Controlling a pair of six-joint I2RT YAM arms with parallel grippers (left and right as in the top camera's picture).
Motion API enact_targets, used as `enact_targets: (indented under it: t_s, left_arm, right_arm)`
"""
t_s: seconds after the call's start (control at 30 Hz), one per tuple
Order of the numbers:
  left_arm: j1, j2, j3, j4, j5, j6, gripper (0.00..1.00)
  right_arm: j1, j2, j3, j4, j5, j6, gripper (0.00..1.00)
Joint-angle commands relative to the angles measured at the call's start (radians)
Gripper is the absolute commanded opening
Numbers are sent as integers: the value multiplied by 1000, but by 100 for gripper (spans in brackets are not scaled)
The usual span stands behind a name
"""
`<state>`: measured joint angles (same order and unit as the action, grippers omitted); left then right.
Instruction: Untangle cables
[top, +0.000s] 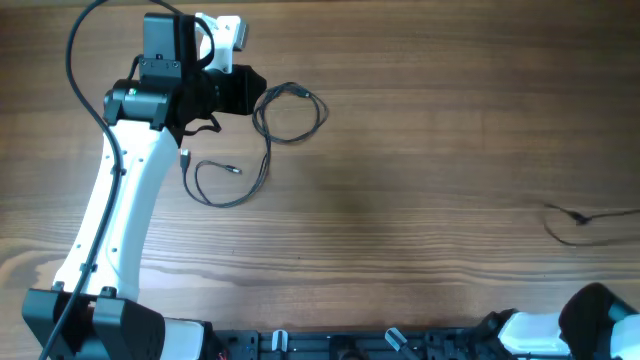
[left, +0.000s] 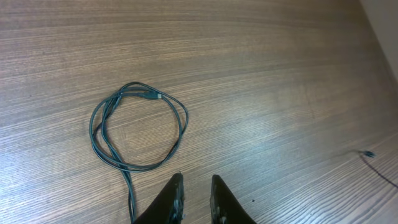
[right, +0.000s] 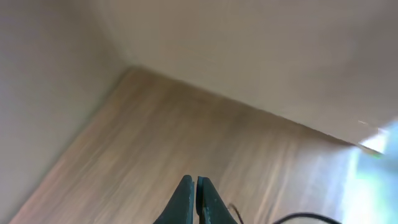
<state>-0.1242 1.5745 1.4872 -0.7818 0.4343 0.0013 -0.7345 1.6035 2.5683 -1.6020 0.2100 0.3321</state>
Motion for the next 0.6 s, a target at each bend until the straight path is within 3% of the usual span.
enact_targets:
  t_s: [0.0, 0.17, 0.4, 0.57]
  left_arm:
    - [4, -3, 11, -1, 37, -18, 17]
    - [4, -3, 11, -4, 56, -36, 17]
    - [4, -4, 11, 14, 56, -36, 17]
    - [4, -3, 11, 23, 56, -36, 18]
  right_arm:
    - [-157, 32, 17, 36, -77, 21, 5]
    - [-271, 213, 17, 87, -169, 69, 5]
    - [-292, 523, 16, 69, -193, 118, 5]
    - [-322, 608, 12, 59, -174, 170, 5]
